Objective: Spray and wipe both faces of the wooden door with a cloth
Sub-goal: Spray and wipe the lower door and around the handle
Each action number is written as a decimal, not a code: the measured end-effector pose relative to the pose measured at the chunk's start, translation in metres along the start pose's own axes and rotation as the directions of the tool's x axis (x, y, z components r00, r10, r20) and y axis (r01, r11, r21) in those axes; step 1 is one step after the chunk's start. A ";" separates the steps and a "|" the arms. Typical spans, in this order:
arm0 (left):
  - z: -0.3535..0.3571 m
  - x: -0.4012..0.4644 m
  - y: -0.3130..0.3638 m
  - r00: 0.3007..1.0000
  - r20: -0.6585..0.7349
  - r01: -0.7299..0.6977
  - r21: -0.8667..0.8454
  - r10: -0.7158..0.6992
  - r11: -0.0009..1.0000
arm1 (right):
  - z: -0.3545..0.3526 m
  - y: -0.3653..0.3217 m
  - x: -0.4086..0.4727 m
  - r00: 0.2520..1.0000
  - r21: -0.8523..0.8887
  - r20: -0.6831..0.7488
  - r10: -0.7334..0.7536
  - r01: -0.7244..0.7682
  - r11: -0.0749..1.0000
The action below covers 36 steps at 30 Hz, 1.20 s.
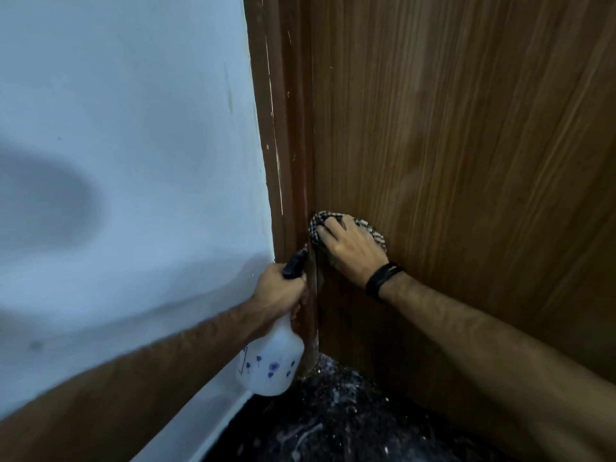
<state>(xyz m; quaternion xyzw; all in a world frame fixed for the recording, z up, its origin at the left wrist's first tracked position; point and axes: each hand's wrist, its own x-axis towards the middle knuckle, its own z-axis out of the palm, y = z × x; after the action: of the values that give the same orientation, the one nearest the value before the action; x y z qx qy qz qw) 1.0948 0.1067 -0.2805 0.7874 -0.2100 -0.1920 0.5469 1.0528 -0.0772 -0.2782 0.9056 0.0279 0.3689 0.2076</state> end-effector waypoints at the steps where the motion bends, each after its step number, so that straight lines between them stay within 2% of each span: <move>1: -0.001 0.000 -0.005 1.000 0.010 0.016 0.009 -0.016 1.000 | -0.005 0.002 0.004 1.000 0.011 -0.014 0.012 -0.012 1.000; 3: -0.003 0.002 -0.009 0.998 0.055 0.030 0.025 -0.031 0.999 | -0.018 0.007 0.022 0.983 0.052 -0.114 0.141 -0.136 0.989; 5: -0.005 0.005 -0.008 0.996 0.088 0.031 0.026 -0.033 0.999 | -0.027 0.013 0.042 0.935 0.118 -0.219 0.280 -0.259 0.959; 8: -0.003 0.012 -0.013 0.995 0.090 0.034 0.046 -0.038 0.998 | -0.023 0.008 0.049 0.915 0.070 -0.296 0.272 -0.264 0.962; 11: 0.000 0.014 -0.018 0.993 0.106 0.041 0.094 -0.051 0.995 | 0.005 -0.007 0.018 0.936 0.036 -0.264 0.235 -0.234 0.972; 15: 0.002 0.017 -0.024 0.986 0.148 0.063 0.072 -0.073 0.995 | 0.057 -0.043 -0.046 0.984 0.046 -0.059 0.166 -0.164 0.985; 19: 0.006 0.018 -0.028 0.987 0.145 0.061 0.092 -0.074 0.994 | 0.075 -0.059 -0.079 0.986 0.048 0.136 0.097 -0.104 0.993; 21: 0.006 0.019 -0.028 0.985 0.156 0.057 0.099 -0.072 0.993 | 0.065 -0.051 -0.070 0.990 0.068 0.118 0.083 -0.092 0.993; 23: 0.003 0.022 -0.028 0.983 0.169 0.062 0.088 -0.077 0.994 | 0.045 -0.039 -0.042 0.976 0.119 -0.029 0.214 -0.210 0.971; 25: 0.001 0.025 -0.029 0.984 0.159 0.063 0.077 -0.075 0.995 | 0.027 -0.028 -0.006 0.915 0.167 -0.186 0.358 -0.330 0.929; 28: -0.001 0.027 -0.034 0.988 0.136 0.067 0.070 -0.076 0.995 | 0.024 -0.028 0.014 0.880 0.165 -0.285 0.380 -0.346 0.924; 31: -0.003 0.025 -0.036 0.987 0.137 0.074 0.083 -0.085 0.994 | 0.046 -0.038 -0.010 0.903 0.087 -0.258 0.343 -0.332 0.939; 36: -0.003 0.021 -0.038 0.982 0.159 0.088 0.122 -0.107 0.989 | 0.089 -0.072 -0.076 0.970 0.008 -0.043 0.239 -0.239 0.971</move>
<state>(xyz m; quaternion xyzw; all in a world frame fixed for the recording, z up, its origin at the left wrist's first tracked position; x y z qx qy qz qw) 1.1185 0.1101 -0.3171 0.8081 -0.2263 -0.2707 0.4718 1.0660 -0.0587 -0.4138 0.8943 -0.0764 0.4109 0.1600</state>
